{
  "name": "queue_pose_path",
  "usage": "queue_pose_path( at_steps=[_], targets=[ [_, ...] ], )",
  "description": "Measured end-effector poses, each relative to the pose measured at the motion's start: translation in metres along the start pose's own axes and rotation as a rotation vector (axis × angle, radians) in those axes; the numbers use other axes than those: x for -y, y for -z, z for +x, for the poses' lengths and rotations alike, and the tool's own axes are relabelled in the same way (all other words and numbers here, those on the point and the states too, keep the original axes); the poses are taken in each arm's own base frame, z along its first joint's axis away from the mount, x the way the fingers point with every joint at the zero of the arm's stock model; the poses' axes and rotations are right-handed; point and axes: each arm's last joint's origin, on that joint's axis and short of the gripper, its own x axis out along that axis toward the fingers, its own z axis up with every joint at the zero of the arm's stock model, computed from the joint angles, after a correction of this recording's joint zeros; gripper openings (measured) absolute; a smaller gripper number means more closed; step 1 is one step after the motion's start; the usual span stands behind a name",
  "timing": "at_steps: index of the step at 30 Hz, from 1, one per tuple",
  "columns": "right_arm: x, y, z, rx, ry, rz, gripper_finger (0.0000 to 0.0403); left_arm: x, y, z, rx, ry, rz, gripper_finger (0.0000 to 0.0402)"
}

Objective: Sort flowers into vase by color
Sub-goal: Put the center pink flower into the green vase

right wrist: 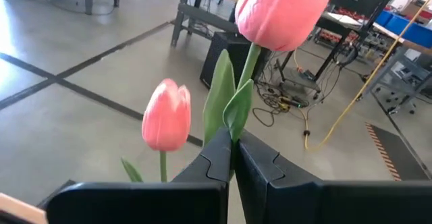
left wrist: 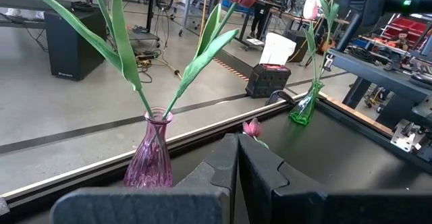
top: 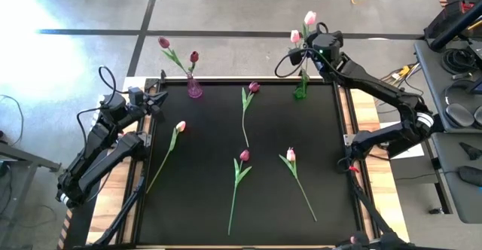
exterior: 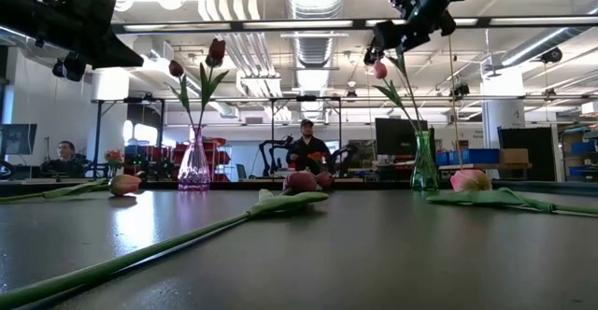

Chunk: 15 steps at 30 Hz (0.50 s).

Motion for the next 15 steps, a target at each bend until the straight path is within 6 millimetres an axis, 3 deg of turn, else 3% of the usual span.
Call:
queue_pose_path(
  at_steps=[15],
  targets=[
    [-0.009, 0.051, 0.005, -0.091, 0.032, -0.001, 0.0009, 0.0, 0.0, 0.0, 0.001, 0.0, 0.0, 0.0]
  ],
)
